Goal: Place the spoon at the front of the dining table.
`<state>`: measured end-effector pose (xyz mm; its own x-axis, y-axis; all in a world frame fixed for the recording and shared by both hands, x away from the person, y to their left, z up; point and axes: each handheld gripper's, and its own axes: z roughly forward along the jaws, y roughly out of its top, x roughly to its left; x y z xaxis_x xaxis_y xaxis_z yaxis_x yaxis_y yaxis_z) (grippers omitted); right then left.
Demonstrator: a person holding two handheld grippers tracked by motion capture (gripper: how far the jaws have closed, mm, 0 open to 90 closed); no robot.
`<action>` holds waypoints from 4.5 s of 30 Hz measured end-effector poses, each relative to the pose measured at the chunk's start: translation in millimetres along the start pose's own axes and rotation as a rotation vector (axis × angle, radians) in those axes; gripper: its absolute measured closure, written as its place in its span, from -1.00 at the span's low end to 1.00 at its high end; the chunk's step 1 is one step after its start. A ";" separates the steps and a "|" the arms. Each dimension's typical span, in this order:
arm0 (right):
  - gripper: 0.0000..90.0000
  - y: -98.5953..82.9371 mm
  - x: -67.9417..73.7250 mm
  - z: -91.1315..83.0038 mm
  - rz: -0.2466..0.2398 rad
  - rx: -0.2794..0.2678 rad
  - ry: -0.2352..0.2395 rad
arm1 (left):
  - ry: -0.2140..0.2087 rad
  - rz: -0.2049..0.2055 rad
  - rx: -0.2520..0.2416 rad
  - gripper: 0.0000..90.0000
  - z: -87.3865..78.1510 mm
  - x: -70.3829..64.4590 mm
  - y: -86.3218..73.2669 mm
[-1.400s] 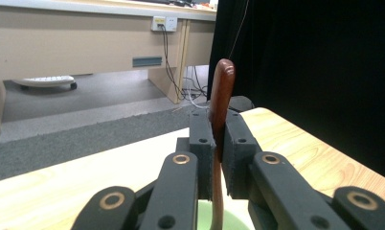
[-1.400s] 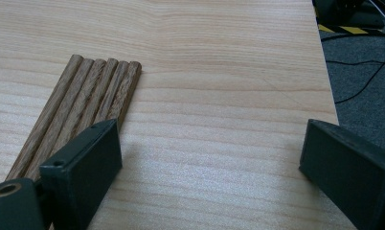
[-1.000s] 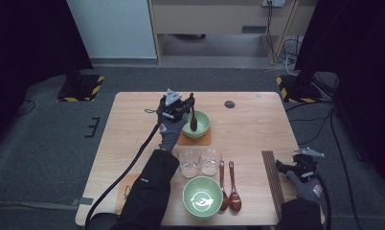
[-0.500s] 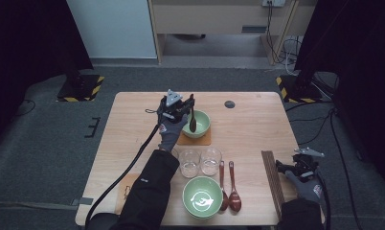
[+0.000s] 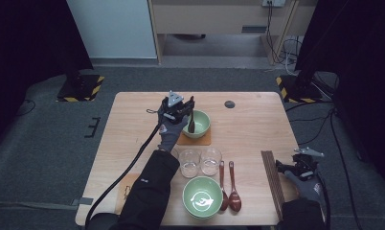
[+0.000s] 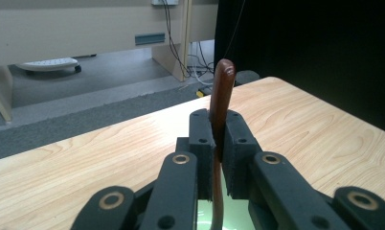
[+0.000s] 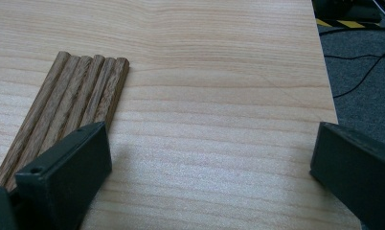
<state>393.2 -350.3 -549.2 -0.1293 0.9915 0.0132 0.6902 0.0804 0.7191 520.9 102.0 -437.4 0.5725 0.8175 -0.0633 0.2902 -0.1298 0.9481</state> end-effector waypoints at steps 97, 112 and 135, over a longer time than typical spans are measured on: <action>-0.81 11.3 7.4 -25.3 0.070 -0.083 -0.011 | 0.021 0.076 0.310 -0.10 -55.0 35.3 -62.2; -0.81 12.8 11.6 -28.6 0.056 -0.094 -0.011 | 0.051 -0.007 0.206 -0.25 -119.1 53.6 -81.4; -0.83 14.4 22.3 -40.5 0.018 -0.115 0.002 | 0.251 -0.041 0.414 -0.53 -154.5 90.0 -139.8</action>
<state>371.3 -331.1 -510.5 -0.1192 0.9925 0.0286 0.6061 0.0499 0.7938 413.3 280.5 -527.5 0.3662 0.9301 0.0271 0.6188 -0.2651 0.7395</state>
